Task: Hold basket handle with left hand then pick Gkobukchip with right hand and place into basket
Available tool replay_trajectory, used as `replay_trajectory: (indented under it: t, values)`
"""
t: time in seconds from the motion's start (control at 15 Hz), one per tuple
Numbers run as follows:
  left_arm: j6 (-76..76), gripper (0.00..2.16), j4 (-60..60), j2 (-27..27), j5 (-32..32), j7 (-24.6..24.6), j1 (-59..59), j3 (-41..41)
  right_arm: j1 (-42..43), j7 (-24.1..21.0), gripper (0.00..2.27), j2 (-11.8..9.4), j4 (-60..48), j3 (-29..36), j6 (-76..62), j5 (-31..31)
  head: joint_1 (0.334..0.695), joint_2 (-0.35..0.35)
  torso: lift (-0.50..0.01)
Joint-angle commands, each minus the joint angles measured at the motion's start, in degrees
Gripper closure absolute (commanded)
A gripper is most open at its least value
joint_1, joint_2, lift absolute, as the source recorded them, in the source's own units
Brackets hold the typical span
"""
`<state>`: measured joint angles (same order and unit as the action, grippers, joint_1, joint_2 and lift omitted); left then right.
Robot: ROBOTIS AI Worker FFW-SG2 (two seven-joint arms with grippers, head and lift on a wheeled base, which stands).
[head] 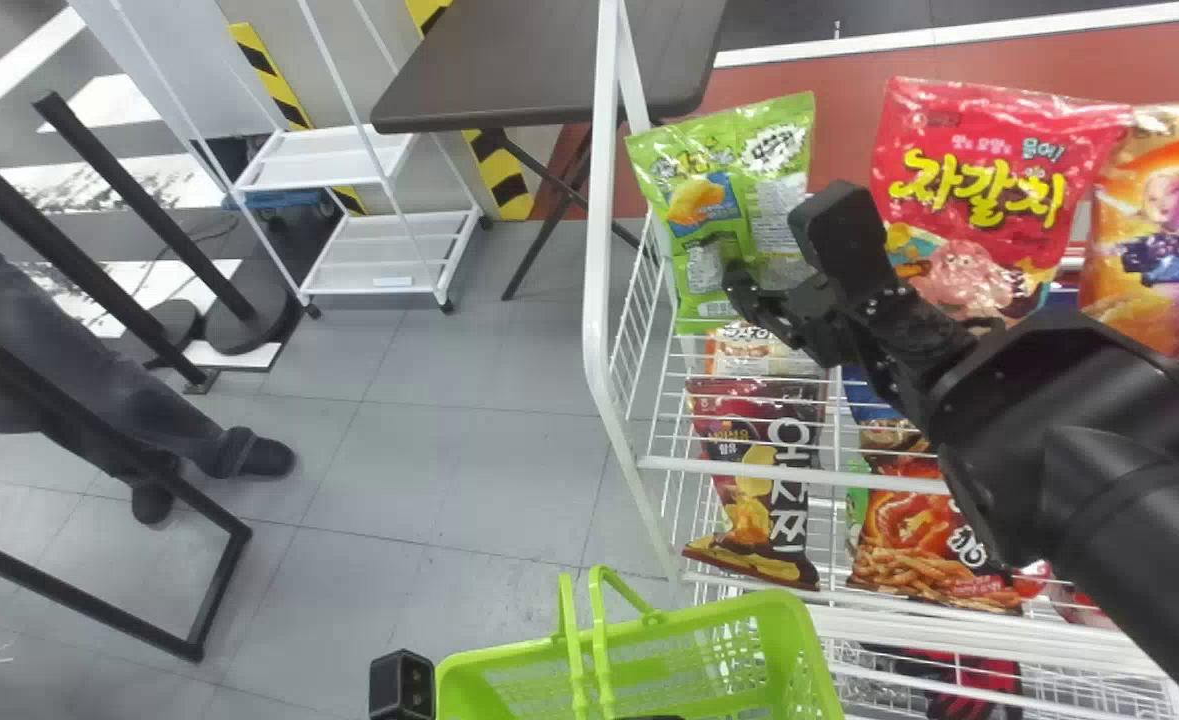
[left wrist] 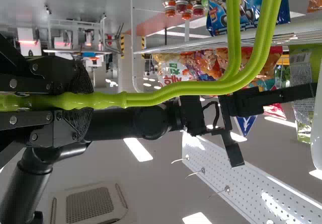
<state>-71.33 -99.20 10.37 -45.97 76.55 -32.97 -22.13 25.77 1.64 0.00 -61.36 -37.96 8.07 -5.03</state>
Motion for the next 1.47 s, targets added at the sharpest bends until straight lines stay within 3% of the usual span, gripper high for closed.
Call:
replay_trajectory:
  t: [0.0, 0.33, 0.93, 1.4]
  values:
    - [0.0, 2.15, 0.1, 0.0, 0.0, 0.0, 0.0, 0.1, -1.9, 0.2, 2.26, 0.1, -1.9, 0.0, 0.7, 0.6, 0.695, 0.339, 0.0]
    - [0.0, 2.15, 0.1, 0.1, 0.0, 0.4, -0.3, -0.2, -7.1, 0.1, 2.26, 0.1, -10.4, 0.5, 3.3, 0.8, 0.695, 0.35, 0.0]
    - [0.2, 2.15, 0.5, 0.0, 0.0, 0.3, -0.3, 0.0, -25.0, -5.9, 2.26, 0.1, -45.7, 0.7, 29.7, 16.5, 0.695, 0.35, 0.0]
    - [0.4, 2.15, 0.8, 0.0, 0.3, -0.2, -0.1, 0.6, -33.7, -7.5, 2.26, 0.1, -69.9, 2.4, 58.3, 14.4, 0.695, 0.35, 0.0]
